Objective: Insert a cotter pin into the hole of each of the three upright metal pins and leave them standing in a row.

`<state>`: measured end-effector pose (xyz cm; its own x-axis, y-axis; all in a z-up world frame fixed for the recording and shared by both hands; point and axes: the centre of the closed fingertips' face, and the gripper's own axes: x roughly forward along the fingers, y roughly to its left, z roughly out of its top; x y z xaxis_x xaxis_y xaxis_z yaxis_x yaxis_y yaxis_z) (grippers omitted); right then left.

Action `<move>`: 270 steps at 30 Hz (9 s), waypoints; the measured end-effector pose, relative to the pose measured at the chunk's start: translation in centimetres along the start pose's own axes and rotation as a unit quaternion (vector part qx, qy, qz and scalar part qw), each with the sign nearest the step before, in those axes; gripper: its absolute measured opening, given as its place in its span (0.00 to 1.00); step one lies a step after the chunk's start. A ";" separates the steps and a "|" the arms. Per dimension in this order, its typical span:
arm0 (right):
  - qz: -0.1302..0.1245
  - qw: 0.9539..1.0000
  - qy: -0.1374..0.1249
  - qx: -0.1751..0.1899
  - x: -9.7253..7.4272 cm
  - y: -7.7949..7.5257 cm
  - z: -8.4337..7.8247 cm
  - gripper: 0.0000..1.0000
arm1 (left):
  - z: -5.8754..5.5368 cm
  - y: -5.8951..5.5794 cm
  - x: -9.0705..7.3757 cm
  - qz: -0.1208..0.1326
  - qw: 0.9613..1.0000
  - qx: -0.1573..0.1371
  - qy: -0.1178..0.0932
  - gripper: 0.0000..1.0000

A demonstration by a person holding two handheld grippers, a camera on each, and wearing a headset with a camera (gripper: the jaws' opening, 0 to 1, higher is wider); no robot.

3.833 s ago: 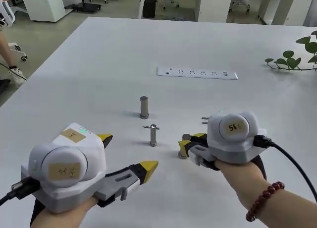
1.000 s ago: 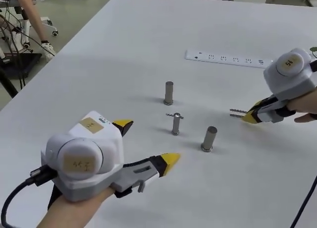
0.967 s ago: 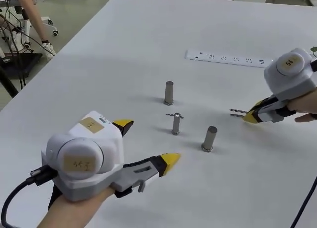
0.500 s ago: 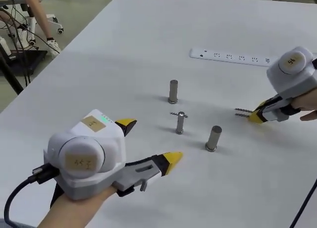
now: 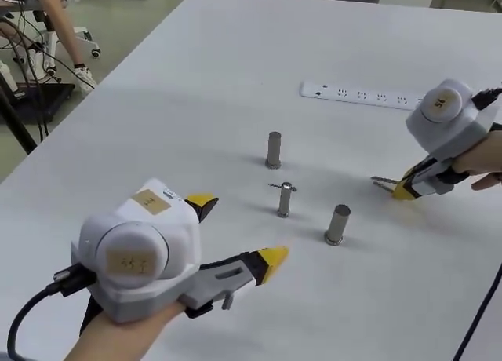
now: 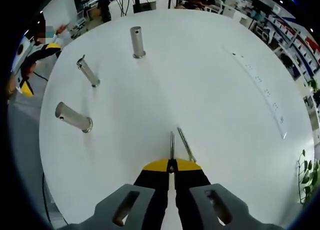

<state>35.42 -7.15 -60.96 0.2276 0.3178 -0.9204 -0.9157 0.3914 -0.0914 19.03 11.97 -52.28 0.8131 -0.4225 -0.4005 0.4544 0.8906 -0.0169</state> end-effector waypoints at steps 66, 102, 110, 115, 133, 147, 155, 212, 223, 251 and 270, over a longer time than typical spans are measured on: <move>0.041 0.961 -0.199 -0.187 -9.4 14.6 7.3 0.00 | 3.7 -4.9 2.3 -0.132 0.989 -0.050 0.041 0.25; 0.062 0.922 -0.200 -0.325 -8.9 19.7 8.4 0.00 | 3.0 -6.7 1.7 -0.173 0.976 -0.116 0.056 0.08; 0.060 0.918 -0.203 -0.334 -9.0 19.9 8.5 0.00 | 2.9 -6.2 1.8 -0.163 0.978 -0.120 0.053 0.00; 0.054 0.917 -0.207 -0.336 -9.0 19.9 8.8 0.00 | 3.0 -6.0 1.7 -0.163 0.977 -0.130 0.049 0.00; 0.054 0.934 -0.234 -0.263 -9.6 18.8 9.3 0.00 | 4.3 -5.6 1.5 -0.158 0.983 -0.092 0.003 0.00; 0.124 0.948 -0.271 -0.111 -9.9 18.3 9.0 0.07 | 4.7 -5.8 0.8 -0.173 0.984 -0.041 -0.019 0.00; 0.176 0.940 -0.286 -0.064 -10.5 19.3 8.5 0.07 | 4.5 -5.8 0.6 -0.186 0.982 -0.020 -0.021 0.00; 0.158 0.955 -0.148 -0.203 -8.5 19.7 4.3 0.00 | 1.3 -7.1 0.7 -0.201 0.980 0.004 -0.007 0.11; 0.131 0.966 -0.104 -0.195 -8.0 17.3 2.7 0.00 | 1.1 -6.3 2.4 -0.154 0.988 0.006 -0.007 0.14; 0.088 0.981 -0.040 -0.170 -5.3 11.7 0.8 0.00 | -0.6 -5.9 8.3 -0.090 0.995 0.011 0.030 0.17; 0.085 0.979 -0.042 -0.183 -4.8 11.2 1.5 0.00 | -0.8 -6.6 11.5 -0.081 0.995 0.027 0.045 0.17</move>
<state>24.52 -3.01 -57.05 0.0735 0.4274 -0.9011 -0.9966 -0.0034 -0.0829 25.15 1.37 -57.48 0.6924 -0.5412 -0.4771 0.5982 0.8004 -0.0398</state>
